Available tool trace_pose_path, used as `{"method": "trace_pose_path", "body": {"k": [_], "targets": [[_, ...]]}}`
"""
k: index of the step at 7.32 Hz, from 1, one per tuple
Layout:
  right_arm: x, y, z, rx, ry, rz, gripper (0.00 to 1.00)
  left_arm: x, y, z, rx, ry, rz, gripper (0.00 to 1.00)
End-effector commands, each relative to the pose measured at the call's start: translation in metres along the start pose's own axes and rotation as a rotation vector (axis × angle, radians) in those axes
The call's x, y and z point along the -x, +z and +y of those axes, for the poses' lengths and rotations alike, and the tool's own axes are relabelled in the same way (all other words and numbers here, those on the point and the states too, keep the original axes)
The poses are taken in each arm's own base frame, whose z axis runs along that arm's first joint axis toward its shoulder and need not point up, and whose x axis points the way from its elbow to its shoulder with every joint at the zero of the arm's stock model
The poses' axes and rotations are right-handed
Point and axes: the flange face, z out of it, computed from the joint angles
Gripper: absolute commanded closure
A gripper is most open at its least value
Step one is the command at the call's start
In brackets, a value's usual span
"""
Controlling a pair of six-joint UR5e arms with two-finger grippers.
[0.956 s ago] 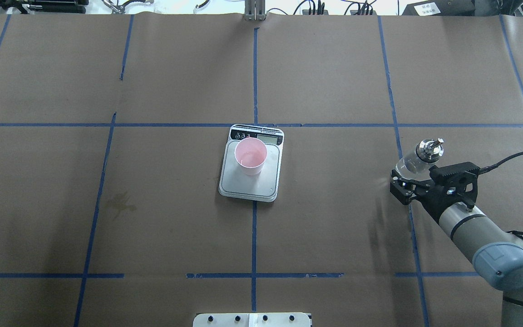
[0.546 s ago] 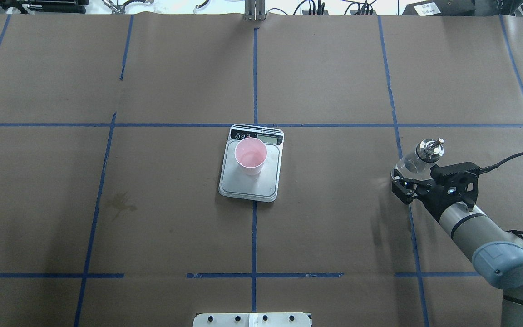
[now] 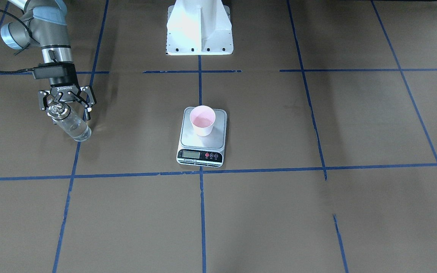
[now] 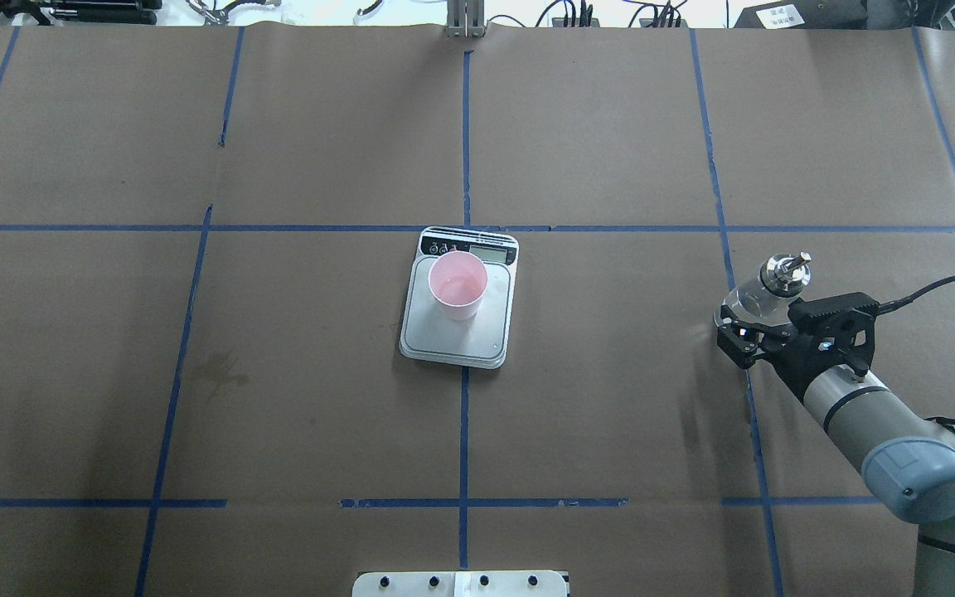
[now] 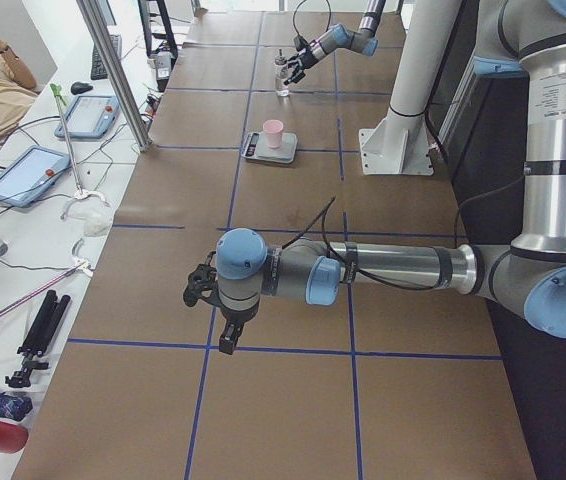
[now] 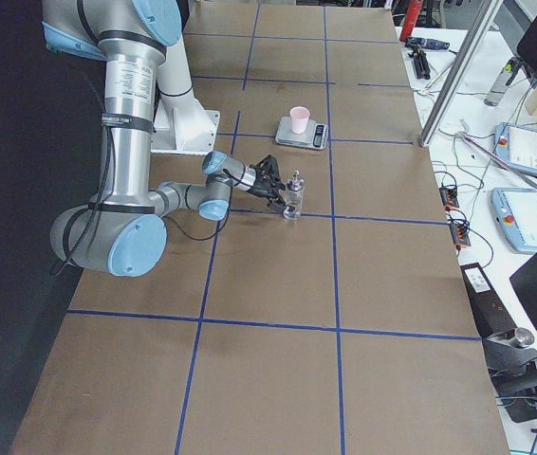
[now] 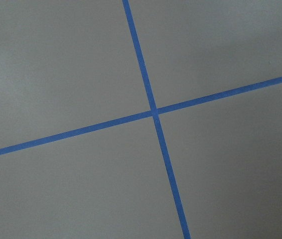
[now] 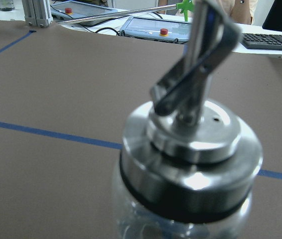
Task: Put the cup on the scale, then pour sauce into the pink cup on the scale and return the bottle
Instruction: 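Lift the glass bottle slightly with the right gripper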
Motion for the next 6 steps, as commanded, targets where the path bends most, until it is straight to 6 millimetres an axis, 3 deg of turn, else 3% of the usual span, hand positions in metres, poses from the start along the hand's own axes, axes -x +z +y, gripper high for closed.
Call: {"method": "trace_pose_path", "body": {"k": [1,5,6], "targets": [[-0.004,0.002,-0.004,-0.007,0.004,0.009,0.02,0.0,0.0,0.0,0.0,0.0,0.0,0.0],[0.004,0.006,-0.015,-0.027,0.024,0.004,0.04,-0.001,0.0,0.0,0.0,0.002,0.002,0.0],[0.008,0.006,-0.018,-0.032,0.034,-0.003,0.3,-0.001,0.0,0.0,0.0,0.002,0.002,0.0]]}}
